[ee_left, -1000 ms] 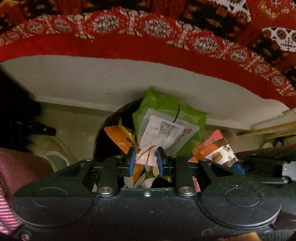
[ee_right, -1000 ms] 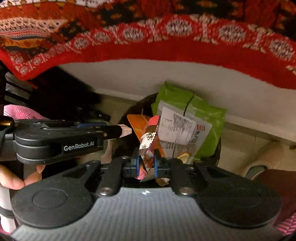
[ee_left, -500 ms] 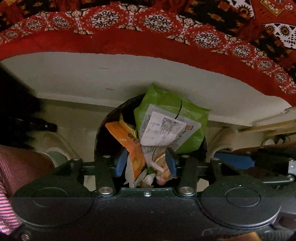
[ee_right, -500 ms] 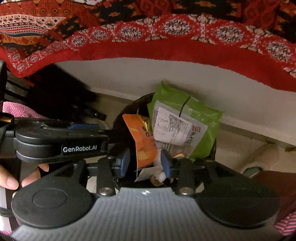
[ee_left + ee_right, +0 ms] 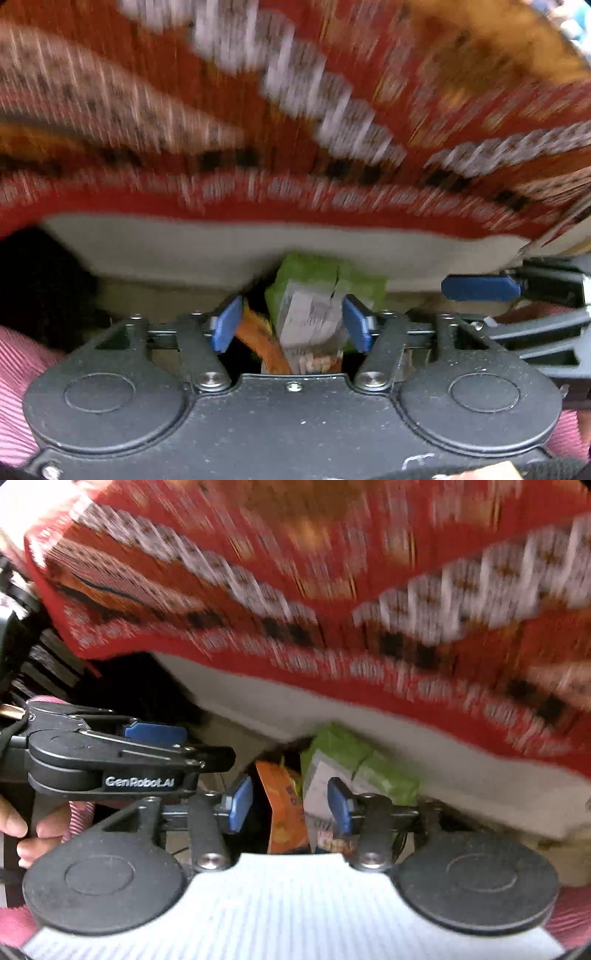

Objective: Collect trash
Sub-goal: 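Move both tools back over the blanket toward the bag and crust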

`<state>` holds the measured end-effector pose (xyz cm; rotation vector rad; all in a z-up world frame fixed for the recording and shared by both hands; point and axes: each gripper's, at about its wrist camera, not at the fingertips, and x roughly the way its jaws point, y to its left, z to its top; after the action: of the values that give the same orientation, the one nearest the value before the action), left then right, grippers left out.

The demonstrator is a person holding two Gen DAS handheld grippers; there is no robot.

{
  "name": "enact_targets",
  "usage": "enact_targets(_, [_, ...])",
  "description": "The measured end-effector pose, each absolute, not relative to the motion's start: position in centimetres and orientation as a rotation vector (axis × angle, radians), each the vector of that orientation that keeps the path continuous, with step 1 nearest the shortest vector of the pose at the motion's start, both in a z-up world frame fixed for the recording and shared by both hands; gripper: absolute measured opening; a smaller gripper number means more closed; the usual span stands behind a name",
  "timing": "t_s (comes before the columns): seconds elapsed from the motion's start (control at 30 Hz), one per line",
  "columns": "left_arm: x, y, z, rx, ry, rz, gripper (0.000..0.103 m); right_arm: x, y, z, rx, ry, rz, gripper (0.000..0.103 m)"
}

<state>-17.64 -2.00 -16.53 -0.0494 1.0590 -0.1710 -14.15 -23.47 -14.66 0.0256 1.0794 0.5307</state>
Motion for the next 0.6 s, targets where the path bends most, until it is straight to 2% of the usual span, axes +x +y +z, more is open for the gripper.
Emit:
enact_targets(0.23, [-19.4, -0.6, -6.8, -0.037, 0.815, -0.297, 0.079, -14.6, -24.7, -5.9, 0.026, 0.859, 0.622, 0.075])
enact_targets(0.43, [-18.3, -0.2, -0.2, -0.010, 0.604, -0.318, 0.087, -13.1, -26.0, 1.0, 0.029, 0.676, 0.623, 0.080])
enact_targets(0.6, [-14.5, 0.2, 2.6, -0.057, 0.508, -0.246, 0.087, -9.9, -26.8, 3.9, 0.001, 0.584, 0.508, 0.081])
